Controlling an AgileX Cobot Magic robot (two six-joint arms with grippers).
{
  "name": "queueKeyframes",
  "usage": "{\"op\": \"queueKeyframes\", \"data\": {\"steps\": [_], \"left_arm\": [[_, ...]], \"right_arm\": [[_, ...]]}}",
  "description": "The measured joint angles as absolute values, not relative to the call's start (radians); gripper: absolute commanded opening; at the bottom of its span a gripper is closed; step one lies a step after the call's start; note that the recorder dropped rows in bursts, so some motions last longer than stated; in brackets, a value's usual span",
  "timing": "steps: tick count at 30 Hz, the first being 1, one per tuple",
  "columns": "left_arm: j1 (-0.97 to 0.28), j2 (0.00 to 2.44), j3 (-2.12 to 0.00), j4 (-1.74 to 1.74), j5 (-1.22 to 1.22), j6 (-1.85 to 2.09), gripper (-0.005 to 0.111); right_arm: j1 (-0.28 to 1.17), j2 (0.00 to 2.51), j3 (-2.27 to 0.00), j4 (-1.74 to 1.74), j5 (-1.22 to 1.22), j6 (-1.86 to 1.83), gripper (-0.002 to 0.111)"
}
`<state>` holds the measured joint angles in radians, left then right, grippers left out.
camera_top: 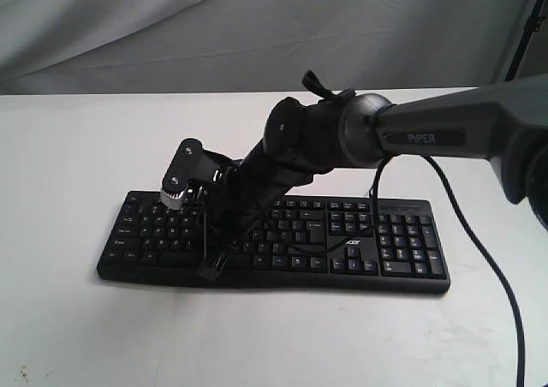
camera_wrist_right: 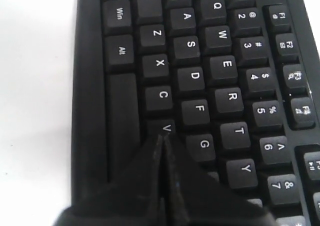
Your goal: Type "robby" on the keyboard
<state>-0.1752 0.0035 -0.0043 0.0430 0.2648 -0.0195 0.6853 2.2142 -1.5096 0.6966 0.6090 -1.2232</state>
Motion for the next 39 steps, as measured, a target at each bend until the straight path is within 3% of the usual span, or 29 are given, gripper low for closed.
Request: {"op": "queueKeyframes", "data": {"steps": [35,39], "left_arm": [[-0.175,0.003,-0.004,0.043,0.265,-0.02,0.0],[-0.175,0.003,-0.004,0.043,0.265,-0.02,0.0]], "right_arm": [[0.655,2.161,-1.51,0.68,0.553,-1.204,0.0],[0.625,2.195,-1.615,0.678,0.624,-1.188,0.0]]}}
